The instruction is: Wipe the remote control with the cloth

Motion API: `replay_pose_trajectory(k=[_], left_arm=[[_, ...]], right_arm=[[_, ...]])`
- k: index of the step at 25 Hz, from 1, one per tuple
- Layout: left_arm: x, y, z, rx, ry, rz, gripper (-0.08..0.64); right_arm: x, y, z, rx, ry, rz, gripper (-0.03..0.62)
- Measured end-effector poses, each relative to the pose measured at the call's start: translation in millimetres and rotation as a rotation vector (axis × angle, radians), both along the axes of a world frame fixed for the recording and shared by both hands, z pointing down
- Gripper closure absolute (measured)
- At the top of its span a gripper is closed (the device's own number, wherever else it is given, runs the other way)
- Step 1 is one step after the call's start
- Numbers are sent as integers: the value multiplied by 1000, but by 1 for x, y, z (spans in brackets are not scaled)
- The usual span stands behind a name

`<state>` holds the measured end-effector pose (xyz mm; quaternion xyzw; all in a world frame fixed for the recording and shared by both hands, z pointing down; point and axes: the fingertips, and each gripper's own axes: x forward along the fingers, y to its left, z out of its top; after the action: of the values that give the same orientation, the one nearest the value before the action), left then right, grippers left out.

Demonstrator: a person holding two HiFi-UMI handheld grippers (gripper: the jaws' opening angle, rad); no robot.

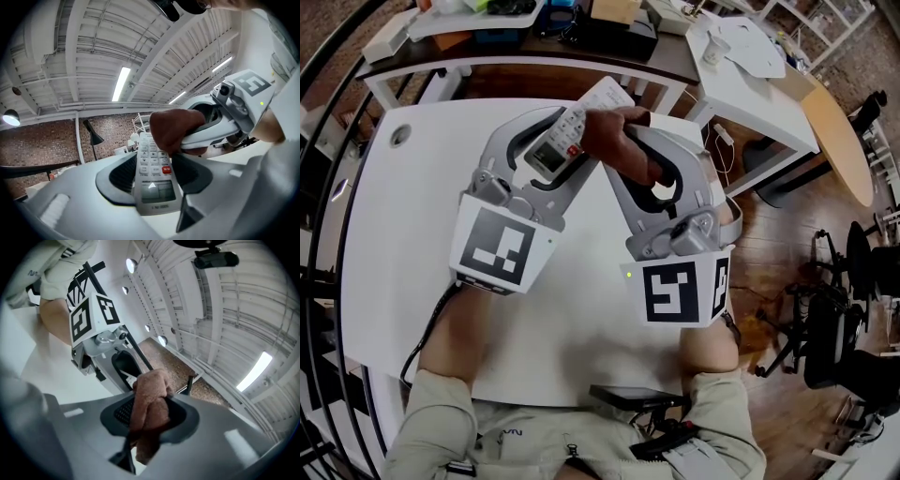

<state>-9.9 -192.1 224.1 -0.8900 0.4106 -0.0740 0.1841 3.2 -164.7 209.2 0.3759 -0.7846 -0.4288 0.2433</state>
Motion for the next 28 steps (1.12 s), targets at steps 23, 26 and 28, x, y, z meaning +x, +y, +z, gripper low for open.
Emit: replay_pose_trajectory(k=[23, 26, 28], left_arm=[[16, 7, 11, 9, -79, 23, 316], [16, 5, 14, 5, -93, 16, 316], [16, 4, 16, 5, -107, 10, 316]], right_arm=[[13, -11, -10, 48, -61, 98, 483], [-1, -7, 3, 24, -13, 57, 483], [-8, -5, 8, 12, 13, 38, 485]])
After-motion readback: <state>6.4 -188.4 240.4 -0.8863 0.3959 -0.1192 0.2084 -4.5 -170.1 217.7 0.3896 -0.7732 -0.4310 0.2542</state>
